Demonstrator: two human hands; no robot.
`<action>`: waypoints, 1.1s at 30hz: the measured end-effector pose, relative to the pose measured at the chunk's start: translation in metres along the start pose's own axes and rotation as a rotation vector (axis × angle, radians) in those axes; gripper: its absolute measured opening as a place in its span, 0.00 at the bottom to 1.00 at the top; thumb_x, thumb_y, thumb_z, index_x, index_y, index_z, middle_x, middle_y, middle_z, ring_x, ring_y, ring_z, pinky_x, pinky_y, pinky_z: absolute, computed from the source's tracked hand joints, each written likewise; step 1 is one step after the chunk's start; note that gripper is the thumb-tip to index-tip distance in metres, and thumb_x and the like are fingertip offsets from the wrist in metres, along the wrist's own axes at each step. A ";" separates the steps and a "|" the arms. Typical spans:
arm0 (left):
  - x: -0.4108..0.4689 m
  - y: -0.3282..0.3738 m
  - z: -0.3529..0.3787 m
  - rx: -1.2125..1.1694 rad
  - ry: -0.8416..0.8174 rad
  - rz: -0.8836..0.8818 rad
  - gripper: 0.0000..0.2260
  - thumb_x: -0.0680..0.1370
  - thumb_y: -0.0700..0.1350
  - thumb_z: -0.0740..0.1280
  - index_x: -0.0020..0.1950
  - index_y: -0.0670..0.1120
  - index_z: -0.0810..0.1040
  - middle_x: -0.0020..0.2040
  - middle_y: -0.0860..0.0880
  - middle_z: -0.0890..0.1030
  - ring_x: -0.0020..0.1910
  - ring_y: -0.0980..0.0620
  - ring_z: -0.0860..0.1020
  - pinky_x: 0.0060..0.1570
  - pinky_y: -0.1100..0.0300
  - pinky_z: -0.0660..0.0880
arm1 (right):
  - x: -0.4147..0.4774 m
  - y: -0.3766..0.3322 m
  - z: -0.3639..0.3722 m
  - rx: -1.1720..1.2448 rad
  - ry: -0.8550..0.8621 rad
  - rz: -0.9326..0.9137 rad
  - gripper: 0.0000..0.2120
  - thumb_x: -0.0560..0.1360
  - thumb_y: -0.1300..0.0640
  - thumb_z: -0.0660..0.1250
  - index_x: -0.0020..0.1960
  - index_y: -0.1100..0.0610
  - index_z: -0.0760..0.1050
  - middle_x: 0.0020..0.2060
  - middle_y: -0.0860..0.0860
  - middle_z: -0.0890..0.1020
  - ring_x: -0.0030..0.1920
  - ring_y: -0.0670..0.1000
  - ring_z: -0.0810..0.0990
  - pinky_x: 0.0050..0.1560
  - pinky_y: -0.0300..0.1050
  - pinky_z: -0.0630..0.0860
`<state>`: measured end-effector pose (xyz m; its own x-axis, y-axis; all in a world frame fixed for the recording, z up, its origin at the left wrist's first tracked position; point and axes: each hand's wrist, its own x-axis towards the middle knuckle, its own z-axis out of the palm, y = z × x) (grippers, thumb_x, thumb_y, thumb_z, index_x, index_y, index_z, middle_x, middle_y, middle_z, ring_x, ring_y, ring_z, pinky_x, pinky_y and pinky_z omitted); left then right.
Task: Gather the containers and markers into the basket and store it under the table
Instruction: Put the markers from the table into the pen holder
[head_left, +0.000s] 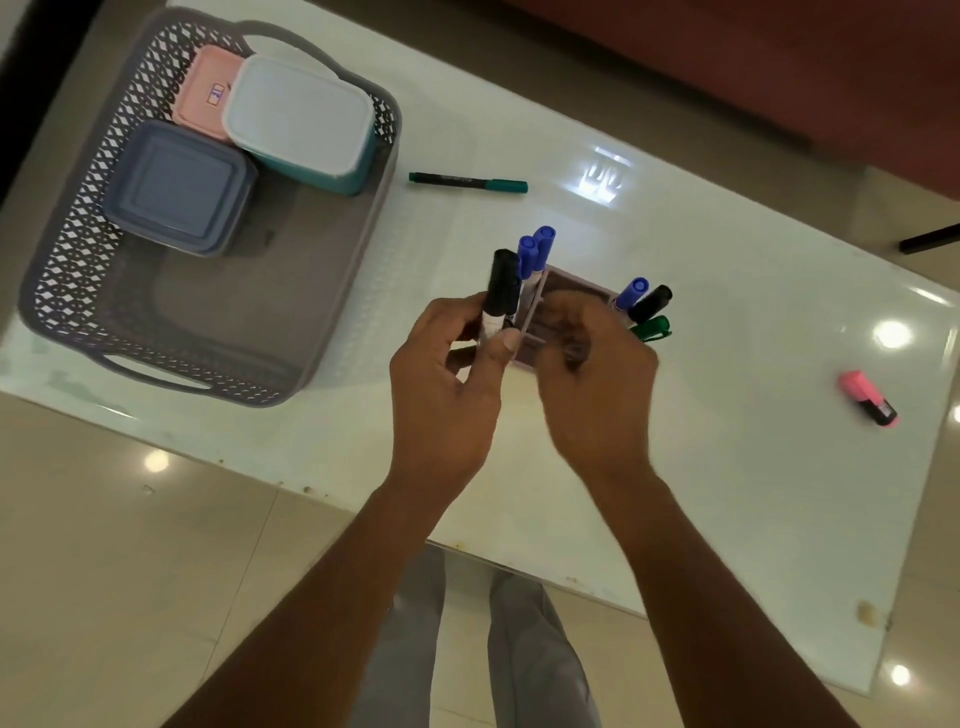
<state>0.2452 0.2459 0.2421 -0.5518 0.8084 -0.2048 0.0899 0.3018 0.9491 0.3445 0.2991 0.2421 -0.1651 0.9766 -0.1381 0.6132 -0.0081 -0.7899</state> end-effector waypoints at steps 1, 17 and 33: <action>-0.002 0.003 0.001 -0.007 -0.017 0.012 0.11 0.77 0.41 0.71 0.59 0.49 0.78 0.48 0.56 0.81 0.46 0.56 0.81 0.47 0.71 0.76 | 0.000 -0.007 -0.009 0.112 0.018 0.056 0.17 0.73 0.72 0.63 0.56 0.57 0.80 0.45 0.47 0.84 0.45 0.44 0.83 0.45 0.30 0.77; 0.007 0.015 0.050 -0.060 -0.106 0.023 0.19 0.76 0.27 0.56 0.58 0.46 0.76 0.49 0.51 0.83 0.50 0.56 0.83 0.56 0.55 0.80 | 0.039 0.011 -0.111 0.138 0.092 0.040 0.08 0.75 0.59 0.72 0.53 0.57 0.81 0.43 0.52 0.85 0.41 0.49 0.85 0.50 0.49 0.82; -0.027 -0.031 0.089 0.247 -0.374 -0.071 0.23 0.73 0.35 0.69 0.65 0.49 0.70 0.59 0.53 0.76 0.55 0.59 0.74 0.51 0.77 0.67 | 0.032 0.021 -0.071 -0.713 -0.201 0.076 0.13 0.81 0.49 0.60 0.57 0.54 0.79 0.46 0.52 0.79 0.42 0.51 0.74 0.41 0.43 0.69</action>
<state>0.3315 0.2598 0.1970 -0.2301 0.8948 -0.3825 0.2831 0.4376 0.8534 0.4072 0.3453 0.2636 -0.1984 0.9202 -0.3373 0.9698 0.1345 -0.2036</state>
